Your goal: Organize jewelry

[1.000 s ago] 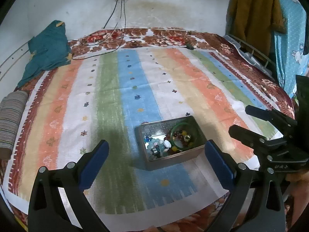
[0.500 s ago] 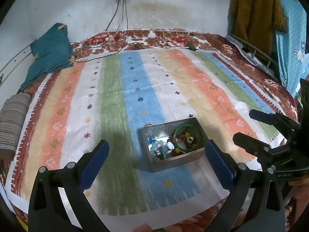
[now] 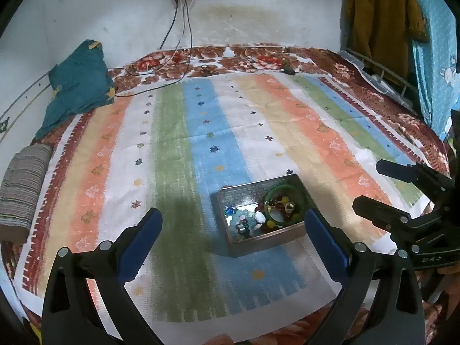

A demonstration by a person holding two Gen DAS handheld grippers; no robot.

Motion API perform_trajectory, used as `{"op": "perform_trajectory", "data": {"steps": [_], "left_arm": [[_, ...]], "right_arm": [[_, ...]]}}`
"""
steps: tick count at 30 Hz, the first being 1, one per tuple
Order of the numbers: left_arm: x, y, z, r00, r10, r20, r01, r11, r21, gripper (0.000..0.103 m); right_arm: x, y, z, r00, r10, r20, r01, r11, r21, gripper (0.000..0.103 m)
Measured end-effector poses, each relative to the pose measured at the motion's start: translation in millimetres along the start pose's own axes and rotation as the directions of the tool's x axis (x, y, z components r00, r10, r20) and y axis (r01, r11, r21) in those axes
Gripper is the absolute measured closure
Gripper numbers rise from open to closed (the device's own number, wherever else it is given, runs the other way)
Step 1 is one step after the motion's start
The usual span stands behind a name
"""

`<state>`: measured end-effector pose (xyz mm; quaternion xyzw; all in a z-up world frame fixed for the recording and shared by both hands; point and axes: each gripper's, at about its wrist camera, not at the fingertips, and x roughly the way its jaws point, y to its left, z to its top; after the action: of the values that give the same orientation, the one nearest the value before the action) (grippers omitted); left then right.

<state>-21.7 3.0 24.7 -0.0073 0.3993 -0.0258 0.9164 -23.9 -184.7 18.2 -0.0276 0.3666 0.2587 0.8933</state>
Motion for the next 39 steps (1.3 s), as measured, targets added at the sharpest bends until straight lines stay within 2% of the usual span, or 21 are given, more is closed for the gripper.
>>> {"op": "perform_trajectory", "data": {"steps": [8,26,39], "left_arm": [[0.9,-0.4,-1.8,1.000,-0.020,-0.004,0.020,1.000,-0.001,0.006],[1.7,-11.3,-6.7,1.000,-0.011,-0.022,0.011,1.000,0.027,0.006],[1.6,-7.7,-4.3,0.999,-0.043,-0.027,0.043,0.999,0.022,0.006]], "right_arm": [[0.0,0.2,-0.1,1.000,0.000,0.001,0.000,1.000,0.000,0.009],[-1.1,-2.7,0.5,1.000,0.017,-0.007,-0.017,1.000,0.009,0.009],[-3.0,-6.0,2.8,1.000,0.025,-0.007,-0.025,1.000,0.013,0.009]]}}
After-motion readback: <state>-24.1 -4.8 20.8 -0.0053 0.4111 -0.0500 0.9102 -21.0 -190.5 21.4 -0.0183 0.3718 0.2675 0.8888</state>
